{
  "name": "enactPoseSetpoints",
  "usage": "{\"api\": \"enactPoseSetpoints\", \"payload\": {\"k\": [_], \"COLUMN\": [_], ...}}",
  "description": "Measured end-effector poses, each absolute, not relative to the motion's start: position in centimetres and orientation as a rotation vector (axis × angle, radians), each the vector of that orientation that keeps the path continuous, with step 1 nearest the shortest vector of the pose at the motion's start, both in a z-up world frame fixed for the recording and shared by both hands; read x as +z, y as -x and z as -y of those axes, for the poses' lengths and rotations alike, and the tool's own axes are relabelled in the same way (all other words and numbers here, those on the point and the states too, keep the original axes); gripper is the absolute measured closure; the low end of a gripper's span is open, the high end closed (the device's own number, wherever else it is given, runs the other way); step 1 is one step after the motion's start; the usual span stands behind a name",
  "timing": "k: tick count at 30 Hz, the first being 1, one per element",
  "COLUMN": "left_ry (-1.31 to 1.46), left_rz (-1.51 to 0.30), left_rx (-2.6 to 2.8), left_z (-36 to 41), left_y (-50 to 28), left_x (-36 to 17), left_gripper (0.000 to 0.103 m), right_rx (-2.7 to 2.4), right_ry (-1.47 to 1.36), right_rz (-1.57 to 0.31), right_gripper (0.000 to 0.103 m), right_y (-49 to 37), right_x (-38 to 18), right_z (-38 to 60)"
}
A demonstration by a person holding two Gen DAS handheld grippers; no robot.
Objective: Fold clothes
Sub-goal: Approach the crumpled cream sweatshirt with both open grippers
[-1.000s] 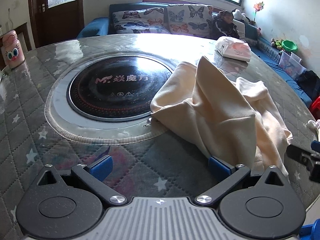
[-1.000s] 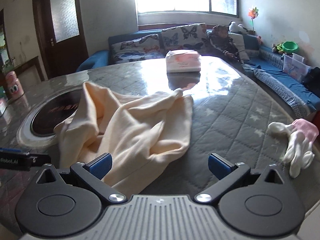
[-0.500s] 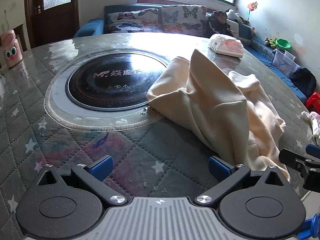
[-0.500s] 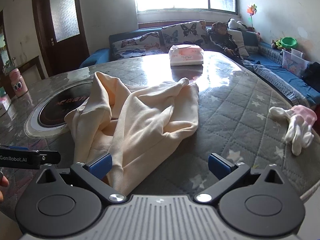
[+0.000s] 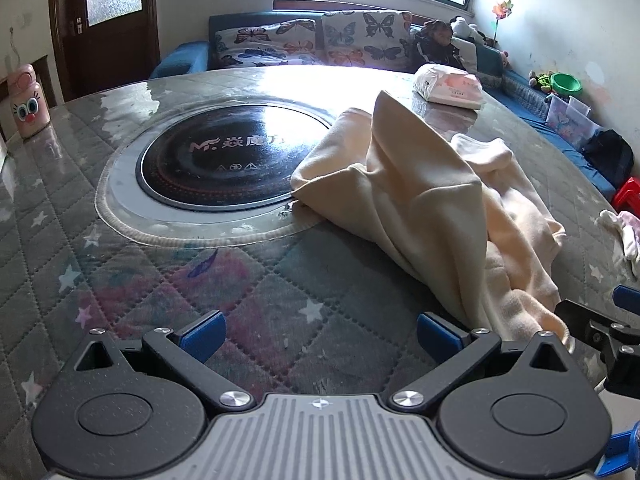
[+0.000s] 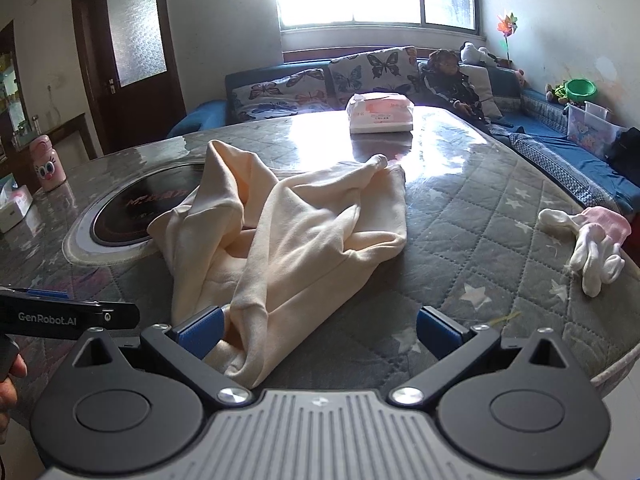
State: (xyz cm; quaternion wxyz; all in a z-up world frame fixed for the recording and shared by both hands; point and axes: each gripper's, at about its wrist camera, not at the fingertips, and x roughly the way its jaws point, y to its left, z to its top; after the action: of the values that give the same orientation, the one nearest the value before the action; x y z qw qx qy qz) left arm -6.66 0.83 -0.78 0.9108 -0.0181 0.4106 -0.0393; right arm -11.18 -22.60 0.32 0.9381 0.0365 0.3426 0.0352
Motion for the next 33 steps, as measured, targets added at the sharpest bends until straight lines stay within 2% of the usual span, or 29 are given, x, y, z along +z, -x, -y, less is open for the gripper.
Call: {"api": "enactPoseSetpoints", "payload": {"k": [33], "left_ry": [0.006], "left_rz": [-0.875], "left_rx": [-0.083], "left_z": [0.2], "left_y": [5.8], "left_x": [-1.0], "left_gripper": [0.0], "right_rx": [0.103], "right_ry": [-0.074], "right_rz": [-0.677], "right_gripper": [0.0], "right_y": [10.8], "right_x": [0.6], "right_z": [22.0]}}
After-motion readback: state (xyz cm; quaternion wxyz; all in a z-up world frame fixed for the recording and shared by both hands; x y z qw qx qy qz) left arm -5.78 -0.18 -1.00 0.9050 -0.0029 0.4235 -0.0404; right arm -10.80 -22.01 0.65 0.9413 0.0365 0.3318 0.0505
